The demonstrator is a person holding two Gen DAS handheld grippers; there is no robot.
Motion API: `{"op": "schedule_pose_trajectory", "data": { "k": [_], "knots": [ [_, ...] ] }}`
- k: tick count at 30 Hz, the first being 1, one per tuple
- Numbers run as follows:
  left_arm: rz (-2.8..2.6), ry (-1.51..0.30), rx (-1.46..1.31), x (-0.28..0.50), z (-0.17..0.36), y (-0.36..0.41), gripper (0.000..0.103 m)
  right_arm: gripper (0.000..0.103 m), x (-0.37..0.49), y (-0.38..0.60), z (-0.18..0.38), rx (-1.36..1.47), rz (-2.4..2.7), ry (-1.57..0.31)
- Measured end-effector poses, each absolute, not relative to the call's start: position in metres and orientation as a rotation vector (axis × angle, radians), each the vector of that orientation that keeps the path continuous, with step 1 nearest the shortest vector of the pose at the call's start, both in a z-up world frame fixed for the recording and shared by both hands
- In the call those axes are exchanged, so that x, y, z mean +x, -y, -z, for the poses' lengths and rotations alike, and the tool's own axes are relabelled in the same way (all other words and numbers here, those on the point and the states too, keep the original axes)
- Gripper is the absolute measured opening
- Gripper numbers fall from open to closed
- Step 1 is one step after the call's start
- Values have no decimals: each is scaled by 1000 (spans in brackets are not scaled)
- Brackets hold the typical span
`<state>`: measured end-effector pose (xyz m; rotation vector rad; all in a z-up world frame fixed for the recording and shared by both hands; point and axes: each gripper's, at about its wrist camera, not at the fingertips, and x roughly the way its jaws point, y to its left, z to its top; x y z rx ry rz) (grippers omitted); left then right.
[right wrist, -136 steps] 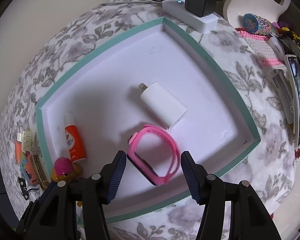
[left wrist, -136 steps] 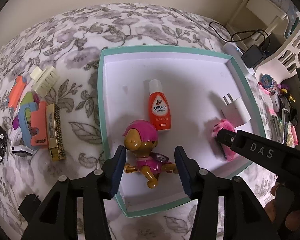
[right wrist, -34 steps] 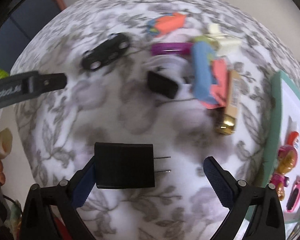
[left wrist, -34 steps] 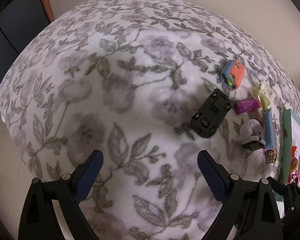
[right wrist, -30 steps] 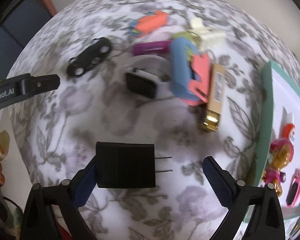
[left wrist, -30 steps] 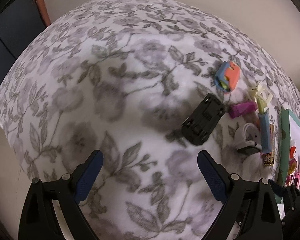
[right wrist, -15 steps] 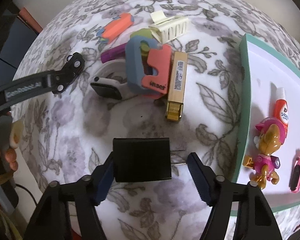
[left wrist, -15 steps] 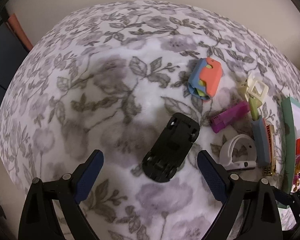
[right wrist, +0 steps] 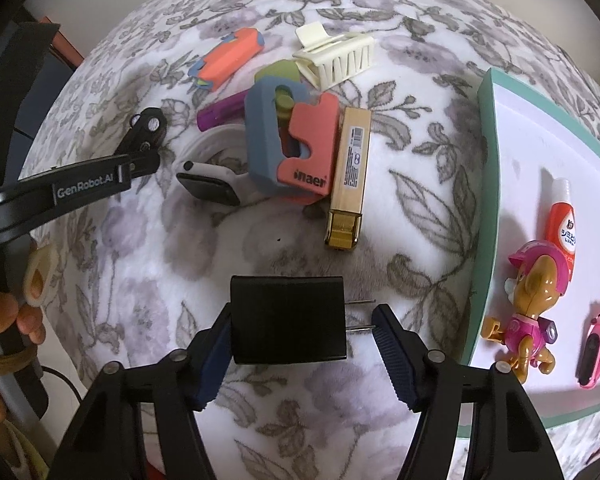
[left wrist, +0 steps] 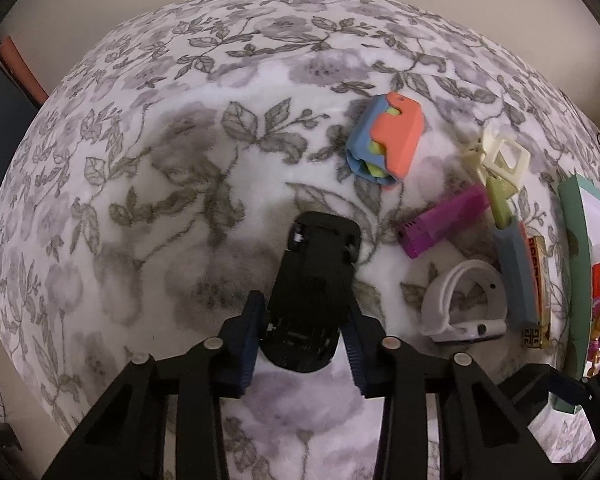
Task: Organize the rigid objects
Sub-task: 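Carry the charger and toy car over the teal-rimmed tray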
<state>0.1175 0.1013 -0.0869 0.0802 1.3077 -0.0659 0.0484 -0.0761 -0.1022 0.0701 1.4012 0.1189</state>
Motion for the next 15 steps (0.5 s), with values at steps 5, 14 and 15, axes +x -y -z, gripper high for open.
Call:
{"op": "schedule_pose_trajectory", "data": {
  "k": [5,14,15],
  "knots": [
    [43,-1335,57,111,79,-101,36,70,45,71,102,64,-113,-1396],
    [44,-1300,52,95,43,-104,36,70,31,63,86,117,-148,-1354],
    [46,-1296,53,93,39,-102,36,70,30,64,82,127,-153,-1346]
  ]
}}
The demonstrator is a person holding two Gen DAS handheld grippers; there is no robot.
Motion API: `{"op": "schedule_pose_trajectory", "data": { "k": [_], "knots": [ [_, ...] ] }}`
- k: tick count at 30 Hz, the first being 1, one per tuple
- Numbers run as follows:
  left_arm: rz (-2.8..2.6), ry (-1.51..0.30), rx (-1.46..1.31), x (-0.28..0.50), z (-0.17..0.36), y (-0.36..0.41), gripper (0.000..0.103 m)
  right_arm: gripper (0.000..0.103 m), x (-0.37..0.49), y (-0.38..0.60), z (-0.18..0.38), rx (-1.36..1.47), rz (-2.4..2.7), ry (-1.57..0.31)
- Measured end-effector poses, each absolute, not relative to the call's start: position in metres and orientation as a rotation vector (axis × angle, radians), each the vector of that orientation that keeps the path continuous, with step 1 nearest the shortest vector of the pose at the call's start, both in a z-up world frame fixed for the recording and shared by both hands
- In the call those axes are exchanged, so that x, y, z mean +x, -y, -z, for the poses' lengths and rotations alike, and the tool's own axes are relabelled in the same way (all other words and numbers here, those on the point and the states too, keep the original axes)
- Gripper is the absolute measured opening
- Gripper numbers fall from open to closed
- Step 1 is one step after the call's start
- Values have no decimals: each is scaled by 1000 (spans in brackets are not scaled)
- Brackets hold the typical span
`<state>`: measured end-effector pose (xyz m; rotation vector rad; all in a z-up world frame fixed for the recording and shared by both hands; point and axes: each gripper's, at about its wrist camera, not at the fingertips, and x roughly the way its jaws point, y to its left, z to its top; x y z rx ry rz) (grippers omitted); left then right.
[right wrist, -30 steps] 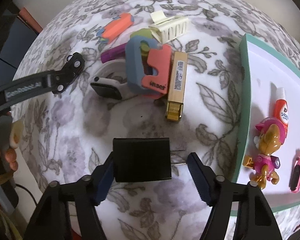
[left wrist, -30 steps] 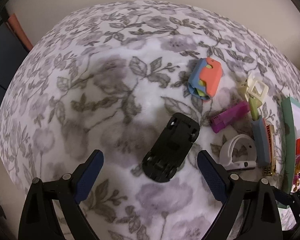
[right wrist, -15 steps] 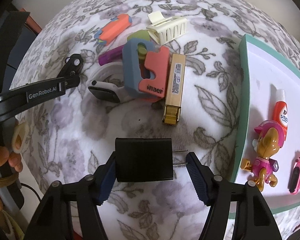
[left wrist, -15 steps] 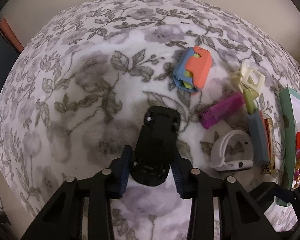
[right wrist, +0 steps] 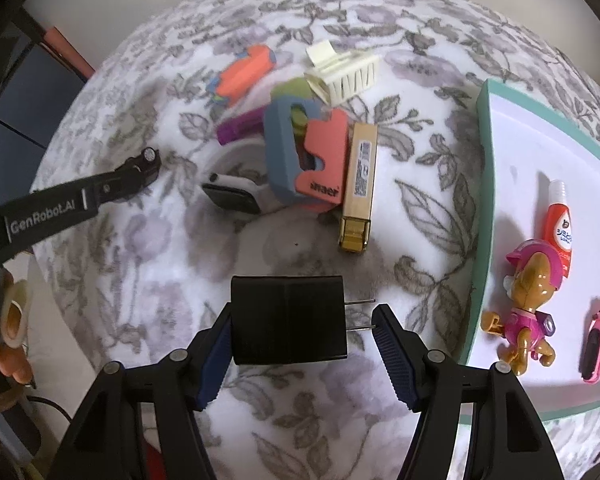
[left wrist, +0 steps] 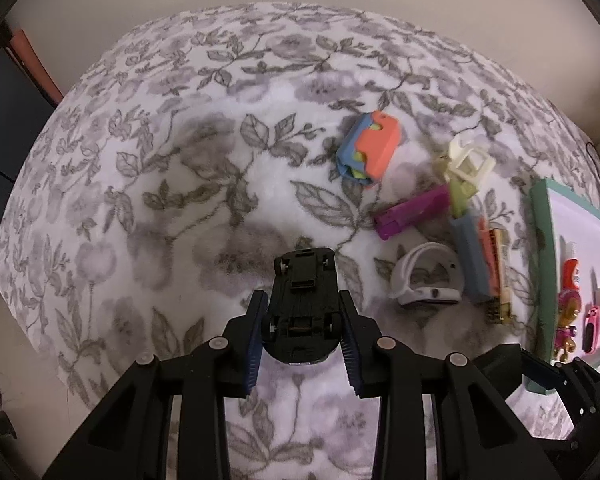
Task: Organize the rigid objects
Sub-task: 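Carry the charger and toy car over the teal-rimmed tray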
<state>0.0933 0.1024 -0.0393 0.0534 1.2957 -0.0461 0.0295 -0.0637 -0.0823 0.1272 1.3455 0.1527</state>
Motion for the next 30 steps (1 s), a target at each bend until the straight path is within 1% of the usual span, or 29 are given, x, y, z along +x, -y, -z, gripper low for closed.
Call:
{"op": "schedule_pose_trajectory", "data": {
  "k": [9,14,17,24,30],
  "knots": [
    [75,-1212,59,80,-11,-94,36,70,19,88,37,240,-154,-1236],
    [120,-1119,68,72,-52,-73,36,70,16,108,12,249,-96,-1166],
    [150,-1082,71,69,-67,-57,36,70,14,124,3,264,-50,-1142],
    [213,-1049,79,65,-82,-12,36,70,12,169,-5,327,77,-1123],
    [292,-1043,90,63,-75,34,36,70,5,215,-10,443,156,-1094]
  ]
}}
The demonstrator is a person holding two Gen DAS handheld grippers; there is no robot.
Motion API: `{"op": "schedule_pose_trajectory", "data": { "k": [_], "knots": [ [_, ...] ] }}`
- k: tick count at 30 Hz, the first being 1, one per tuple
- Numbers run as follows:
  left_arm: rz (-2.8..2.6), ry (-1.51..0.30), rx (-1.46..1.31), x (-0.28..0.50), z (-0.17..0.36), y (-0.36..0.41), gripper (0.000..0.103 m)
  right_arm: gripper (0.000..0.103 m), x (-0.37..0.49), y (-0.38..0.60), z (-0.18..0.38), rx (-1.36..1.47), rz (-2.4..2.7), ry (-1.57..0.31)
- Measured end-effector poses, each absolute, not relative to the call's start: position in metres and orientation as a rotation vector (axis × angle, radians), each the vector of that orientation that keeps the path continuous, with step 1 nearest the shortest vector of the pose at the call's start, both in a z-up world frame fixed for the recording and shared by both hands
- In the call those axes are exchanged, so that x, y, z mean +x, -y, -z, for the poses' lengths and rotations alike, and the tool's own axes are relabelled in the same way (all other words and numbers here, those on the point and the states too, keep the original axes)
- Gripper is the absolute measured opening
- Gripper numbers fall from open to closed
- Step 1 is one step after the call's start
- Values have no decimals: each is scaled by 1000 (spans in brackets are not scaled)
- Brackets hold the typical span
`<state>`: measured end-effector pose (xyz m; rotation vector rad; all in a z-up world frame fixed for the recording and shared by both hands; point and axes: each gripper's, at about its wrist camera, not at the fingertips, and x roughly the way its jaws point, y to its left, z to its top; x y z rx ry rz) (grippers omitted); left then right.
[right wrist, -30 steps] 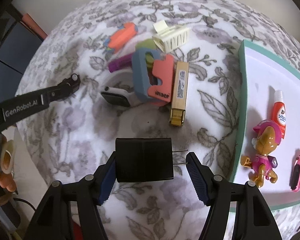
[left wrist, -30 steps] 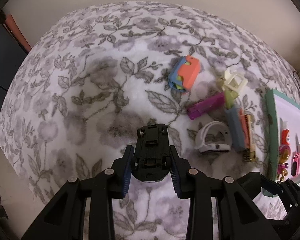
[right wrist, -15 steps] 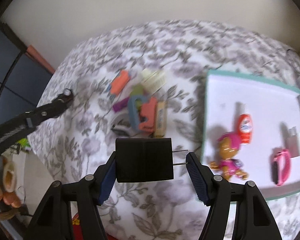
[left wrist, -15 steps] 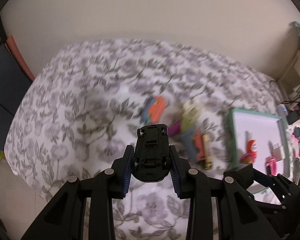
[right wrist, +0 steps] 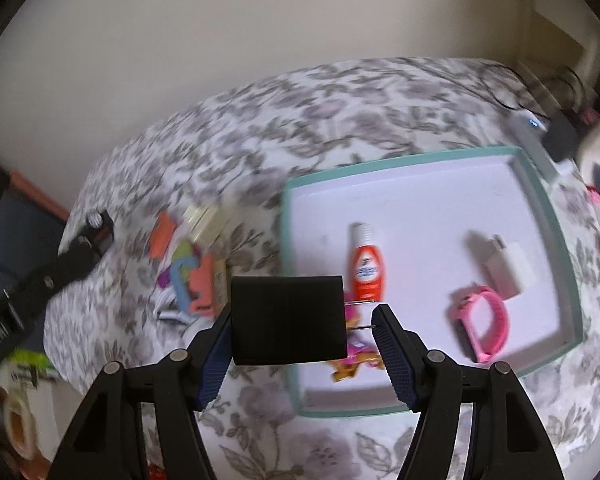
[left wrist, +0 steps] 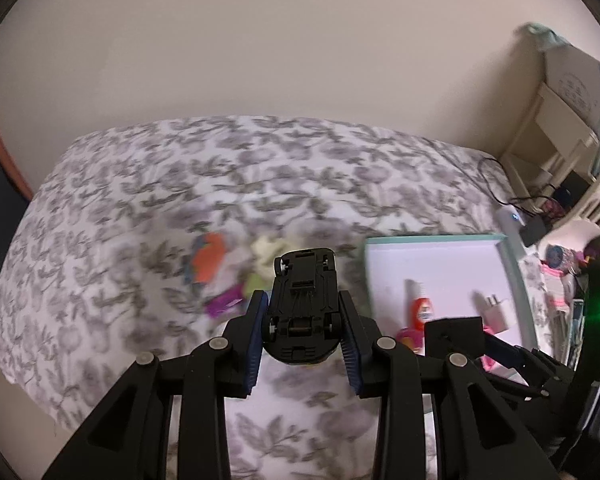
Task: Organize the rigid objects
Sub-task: 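Carry the charger and toy car over the teal-rimmed tray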
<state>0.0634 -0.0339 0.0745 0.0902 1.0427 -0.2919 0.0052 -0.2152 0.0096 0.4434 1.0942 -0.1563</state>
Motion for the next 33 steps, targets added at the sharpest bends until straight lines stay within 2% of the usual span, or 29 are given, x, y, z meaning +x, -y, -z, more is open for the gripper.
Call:
{"op": "schedule_pose_trajectory", "data": {
  "k": [15,33],
  "knots": [
    [454,-1110,201,58,-30,146,36,70,-21,332,-6,617,446,-1045],
    [542,-1192,317,47,26,194,36,70,-11,345,14,567,468,-1093]
  ]
}}
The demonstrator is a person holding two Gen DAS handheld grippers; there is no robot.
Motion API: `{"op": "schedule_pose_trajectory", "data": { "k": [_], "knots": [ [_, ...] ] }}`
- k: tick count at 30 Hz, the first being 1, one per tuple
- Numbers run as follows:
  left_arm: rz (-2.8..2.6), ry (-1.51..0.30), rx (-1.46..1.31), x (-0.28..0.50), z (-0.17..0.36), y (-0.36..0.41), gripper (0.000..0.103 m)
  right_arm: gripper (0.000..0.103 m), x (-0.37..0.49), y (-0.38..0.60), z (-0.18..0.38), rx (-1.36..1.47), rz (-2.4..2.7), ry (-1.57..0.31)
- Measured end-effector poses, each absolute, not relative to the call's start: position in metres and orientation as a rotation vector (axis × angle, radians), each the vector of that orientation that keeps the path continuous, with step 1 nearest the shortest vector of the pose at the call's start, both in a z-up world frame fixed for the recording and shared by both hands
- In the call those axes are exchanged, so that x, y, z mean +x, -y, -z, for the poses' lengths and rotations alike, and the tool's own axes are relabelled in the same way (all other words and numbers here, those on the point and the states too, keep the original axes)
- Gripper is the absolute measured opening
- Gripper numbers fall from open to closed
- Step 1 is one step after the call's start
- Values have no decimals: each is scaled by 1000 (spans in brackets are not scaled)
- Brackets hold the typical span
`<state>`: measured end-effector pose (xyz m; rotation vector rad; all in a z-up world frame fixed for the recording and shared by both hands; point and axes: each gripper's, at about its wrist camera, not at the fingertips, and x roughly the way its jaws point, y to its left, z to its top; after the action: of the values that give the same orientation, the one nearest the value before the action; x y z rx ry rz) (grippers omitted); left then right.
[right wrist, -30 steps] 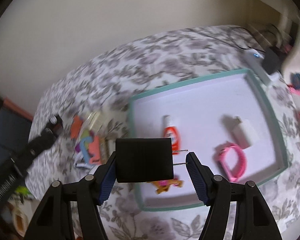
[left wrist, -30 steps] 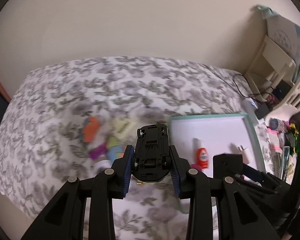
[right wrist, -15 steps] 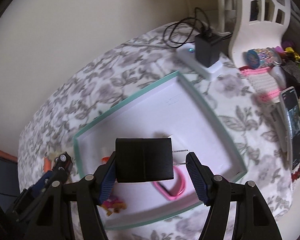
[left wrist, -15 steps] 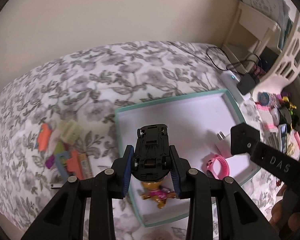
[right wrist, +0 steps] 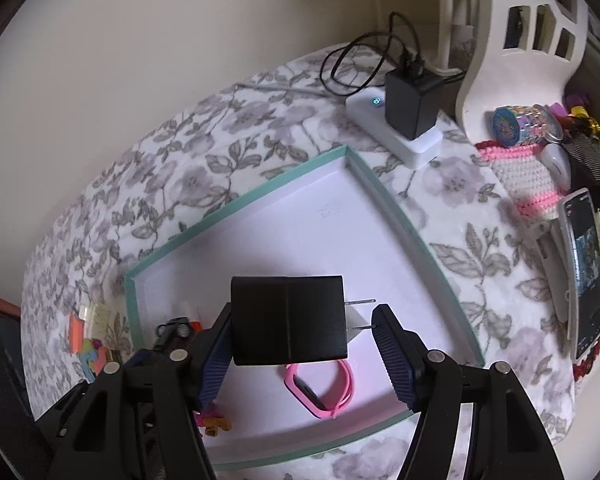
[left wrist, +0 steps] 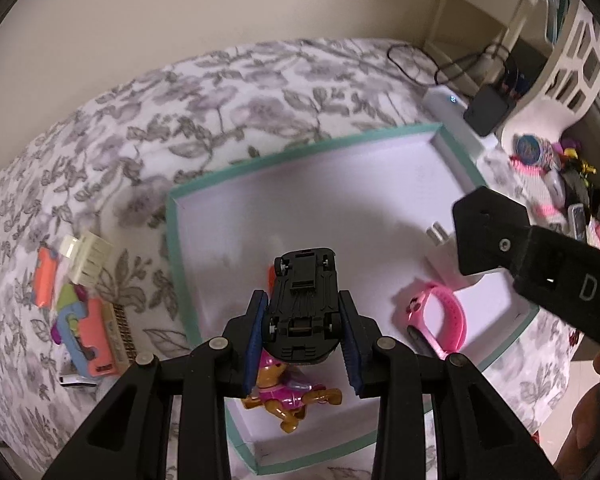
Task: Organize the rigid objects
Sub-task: 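Carry the charger and toy car over the teal-rimmed tray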
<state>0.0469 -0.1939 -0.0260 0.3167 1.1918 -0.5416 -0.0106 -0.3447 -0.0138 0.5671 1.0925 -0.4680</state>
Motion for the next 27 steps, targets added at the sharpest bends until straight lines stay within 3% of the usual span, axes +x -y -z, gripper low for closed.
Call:
{"op": "schedule_pose_trajectory", "data": {
  "k": [22,27],
  "knots": [
    [551,-1235,314,43,42,196,37,70,-6,335,42,536,457,-1194],
    [544,-1236,293,44,38,193,52,71,-5,333,42,531,448,-1197]
  ]
}}
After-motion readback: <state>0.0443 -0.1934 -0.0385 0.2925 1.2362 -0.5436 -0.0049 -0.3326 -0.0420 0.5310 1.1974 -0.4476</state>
